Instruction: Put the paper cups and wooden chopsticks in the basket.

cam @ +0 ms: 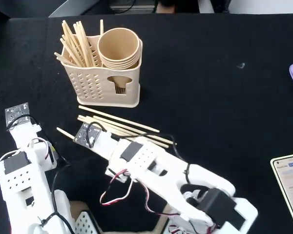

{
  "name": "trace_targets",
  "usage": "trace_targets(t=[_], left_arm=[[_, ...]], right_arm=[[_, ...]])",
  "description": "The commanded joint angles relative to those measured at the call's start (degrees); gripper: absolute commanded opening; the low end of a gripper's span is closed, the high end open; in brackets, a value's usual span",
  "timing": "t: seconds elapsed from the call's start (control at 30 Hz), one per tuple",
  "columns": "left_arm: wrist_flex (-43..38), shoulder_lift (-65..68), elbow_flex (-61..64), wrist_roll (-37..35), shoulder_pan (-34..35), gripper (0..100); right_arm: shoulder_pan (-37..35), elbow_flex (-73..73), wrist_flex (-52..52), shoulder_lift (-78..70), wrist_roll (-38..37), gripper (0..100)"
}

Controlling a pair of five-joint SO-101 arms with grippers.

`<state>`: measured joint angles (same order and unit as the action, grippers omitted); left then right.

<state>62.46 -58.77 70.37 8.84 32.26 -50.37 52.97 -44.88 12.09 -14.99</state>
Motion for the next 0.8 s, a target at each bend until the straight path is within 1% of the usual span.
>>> trace_targets(t=[0.0, 0.17, 0.53, 0.6, 0.7, 0.77], left_arm=[[-1.0, -0.5, -0.3, -0.4, -0.7, 17], [-0.9, -0.5, -0.3, -0.4, -0.7, 17], [-0.9, -0.5, -0.3, -0.4, -0.7, 17], [-0.9, -0.5, -0.3, -0.4, -0.7, 17], [-0.9, -0.5, -0.3, -0.4, -0.7, 17], [-0.9, -0.5, -0.3, -0.4, -0.7, 17]], right_arm=[[-0.7, -2.7, 1.1, -4.3, 0.1, 14.2], [-0.8, -6.8, -1.8, -8.2, 0.1, 14.1], [-0.8, -8.4, -3.3, -8.9, 0.1, 15.8], [-0.8, -8.2, -3.3, -8.9, 0.1, 13.2], [-0.8, -8.1, -3.4, -8.9, 0.4, 1.3], [-0.8, -8.0, -3.5, -8.9, 0.5, 2.1]])
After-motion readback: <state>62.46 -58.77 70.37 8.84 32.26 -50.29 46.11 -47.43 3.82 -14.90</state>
